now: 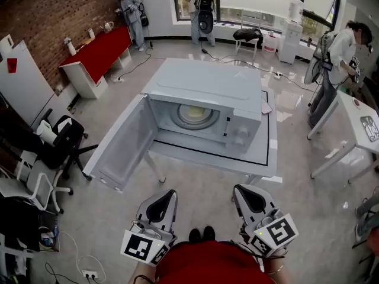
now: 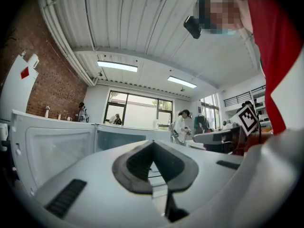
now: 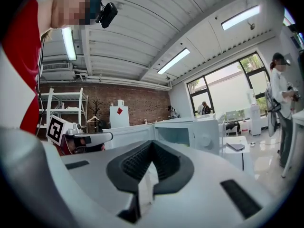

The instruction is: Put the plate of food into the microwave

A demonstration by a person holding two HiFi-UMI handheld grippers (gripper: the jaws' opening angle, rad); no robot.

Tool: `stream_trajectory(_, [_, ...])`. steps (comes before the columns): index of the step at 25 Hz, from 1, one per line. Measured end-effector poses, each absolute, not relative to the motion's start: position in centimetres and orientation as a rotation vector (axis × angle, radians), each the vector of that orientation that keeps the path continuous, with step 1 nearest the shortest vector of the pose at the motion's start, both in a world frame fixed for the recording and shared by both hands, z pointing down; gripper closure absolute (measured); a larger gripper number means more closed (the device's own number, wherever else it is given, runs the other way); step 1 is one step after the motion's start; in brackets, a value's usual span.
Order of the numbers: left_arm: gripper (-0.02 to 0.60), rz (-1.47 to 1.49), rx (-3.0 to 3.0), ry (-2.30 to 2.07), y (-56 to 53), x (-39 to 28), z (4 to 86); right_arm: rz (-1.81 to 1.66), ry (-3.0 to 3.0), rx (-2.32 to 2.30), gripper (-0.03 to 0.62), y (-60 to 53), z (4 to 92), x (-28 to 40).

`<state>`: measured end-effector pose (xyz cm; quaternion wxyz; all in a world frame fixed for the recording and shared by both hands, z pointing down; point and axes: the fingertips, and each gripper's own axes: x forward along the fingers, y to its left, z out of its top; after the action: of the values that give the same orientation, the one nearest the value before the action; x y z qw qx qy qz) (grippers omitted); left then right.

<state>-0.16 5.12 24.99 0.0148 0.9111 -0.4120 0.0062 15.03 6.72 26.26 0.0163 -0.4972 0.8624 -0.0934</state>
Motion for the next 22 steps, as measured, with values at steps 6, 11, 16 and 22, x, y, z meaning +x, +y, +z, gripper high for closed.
stream_trajectory(6, [0.574,0.028,2.849,-1.269,5.3,0.6,25.1,-0.261,2.740,-1.555,0.583,6.8,26.4,14.1])
stream_trajectory(11, [0.574,0.045,2.842,-1.261,5.6,1.2,25.3,-0.296,2.749,-1.559,0.582,6.9,26.8,14.0])
stream_trajectory(16, [0.574,0.061,2.847,-1.257,5.9,1.5,25.4,-0.282,2.730,-1.556,0.583,6.8,26.3,14.2])
stream_trajectory(22, [0.574,0.094,2.858,-1.280,5.9,1.7,24.9,-0.292,2.724,-1.531,0.583,6.7,26.1,14.3])
